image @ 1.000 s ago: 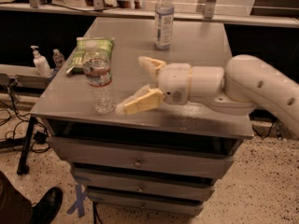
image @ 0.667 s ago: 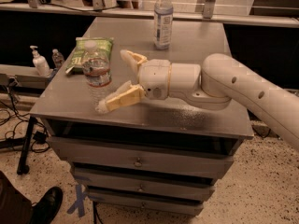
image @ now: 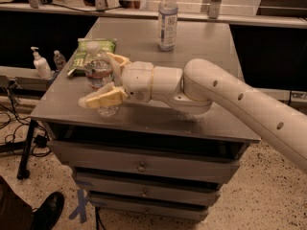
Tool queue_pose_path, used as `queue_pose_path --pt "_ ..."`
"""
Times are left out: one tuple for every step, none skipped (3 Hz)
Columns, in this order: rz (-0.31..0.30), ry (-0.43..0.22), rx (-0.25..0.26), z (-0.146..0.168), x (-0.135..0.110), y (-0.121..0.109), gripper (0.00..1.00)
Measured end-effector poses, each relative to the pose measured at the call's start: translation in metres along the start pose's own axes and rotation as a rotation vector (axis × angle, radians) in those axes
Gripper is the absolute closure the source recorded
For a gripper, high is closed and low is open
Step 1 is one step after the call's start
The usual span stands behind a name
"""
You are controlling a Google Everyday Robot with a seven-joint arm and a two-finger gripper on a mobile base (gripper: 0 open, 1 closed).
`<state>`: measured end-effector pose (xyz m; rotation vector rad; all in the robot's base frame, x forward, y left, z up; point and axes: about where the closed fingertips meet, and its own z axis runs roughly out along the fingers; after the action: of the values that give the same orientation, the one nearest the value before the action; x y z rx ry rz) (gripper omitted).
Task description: Move water bottle near blue plastic bottle
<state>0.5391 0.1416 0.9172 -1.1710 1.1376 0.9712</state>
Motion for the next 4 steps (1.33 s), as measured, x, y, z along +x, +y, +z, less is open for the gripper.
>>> queue_pose_path --pt "-0.006 -0.003 -0.001 0.002 -0.001 0.005 0.39" --pt "-0.008 0.011 0.004 -0.001 -0.004 0.009 0.62" --pt "-0.012 0.043 0.042 -0.017 -0.015 0.003 0.87" --pt "0.002 0.045 0.124 -0.056 -0.033 -0.011 1.00"
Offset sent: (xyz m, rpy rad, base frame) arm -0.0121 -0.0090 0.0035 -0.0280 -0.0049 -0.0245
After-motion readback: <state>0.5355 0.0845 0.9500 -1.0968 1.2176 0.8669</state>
